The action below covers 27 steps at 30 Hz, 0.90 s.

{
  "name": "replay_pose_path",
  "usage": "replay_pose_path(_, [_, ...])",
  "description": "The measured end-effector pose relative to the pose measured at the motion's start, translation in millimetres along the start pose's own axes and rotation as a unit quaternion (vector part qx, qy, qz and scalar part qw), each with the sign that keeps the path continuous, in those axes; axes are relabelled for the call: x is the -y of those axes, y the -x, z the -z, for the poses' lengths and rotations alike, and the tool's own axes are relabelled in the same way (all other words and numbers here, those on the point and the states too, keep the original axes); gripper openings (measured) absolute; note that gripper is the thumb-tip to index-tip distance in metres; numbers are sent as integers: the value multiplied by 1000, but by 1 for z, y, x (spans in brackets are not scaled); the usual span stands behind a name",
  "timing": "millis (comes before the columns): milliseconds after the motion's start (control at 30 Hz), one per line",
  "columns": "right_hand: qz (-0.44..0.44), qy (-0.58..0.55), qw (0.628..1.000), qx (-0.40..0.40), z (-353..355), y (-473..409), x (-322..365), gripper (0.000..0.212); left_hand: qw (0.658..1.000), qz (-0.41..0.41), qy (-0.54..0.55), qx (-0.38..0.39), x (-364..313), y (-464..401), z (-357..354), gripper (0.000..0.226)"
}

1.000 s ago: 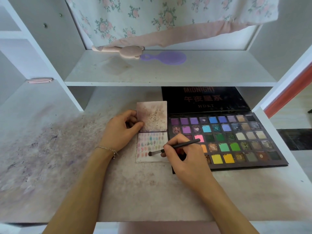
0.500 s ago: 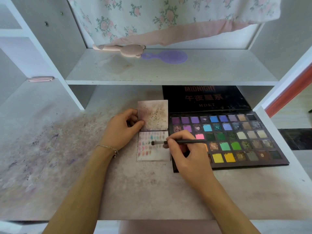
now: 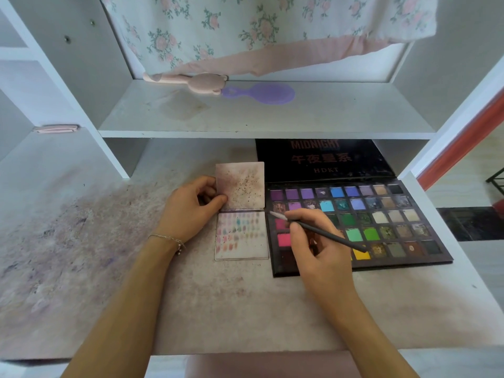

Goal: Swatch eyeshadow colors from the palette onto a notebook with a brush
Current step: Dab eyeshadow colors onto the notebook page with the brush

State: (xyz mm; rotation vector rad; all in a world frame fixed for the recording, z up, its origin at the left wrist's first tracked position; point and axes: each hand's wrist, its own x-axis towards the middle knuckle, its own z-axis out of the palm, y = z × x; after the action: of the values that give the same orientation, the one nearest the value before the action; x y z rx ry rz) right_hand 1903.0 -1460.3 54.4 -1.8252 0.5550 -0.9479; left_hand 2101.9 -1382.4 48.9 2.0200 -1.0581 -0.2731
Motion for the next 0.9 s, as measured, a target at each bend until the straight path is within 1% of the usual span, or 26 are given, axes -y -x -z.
replay_pose_path(100, [-24, -1, 999, -26, 14, 6, -1, 22, 1000, -1, 1, 0, 0, 0, 0, 17])
replay_pose_path(300, [-37, 85, 992, -90, 57, 14, -6, 23, 1000, 0, 0, -3, 0, 1, 2, 24])
replay_pose_path(400, [-62, 126, 981, -135, 78, 16, -9, 19, 1000, 4, -1, -5, 2, 0, 1, 22])
replay_pose_path(467, [-62, 158, 974, -150, 88, 17, -11, 19, 1000, 5, 0, -10, 2, 0, 0, 21])
replay_pose_path(600, [-52, 158, 975, -146, 93, 18, -12, 20, 1000, 5, -1, -10, 0, 0, -2, 20])
replay_pose_path(733, [-48, 156, 980, -109, 90, 18, -13, 20, 1000, 4, -2, -6, 0, 0, -2, 19])
replay_pose_path(833, [-56, 155, 983, -79, 91, 18, -17, 30, 1000, 3, -4, -4, 1, 0, -1, 18])
replay_pose_path(900, [-67, 161, 982, -76, 92, 17, -19, 34, 1000, 2, -4, -4, 1, 0, -1, 17])
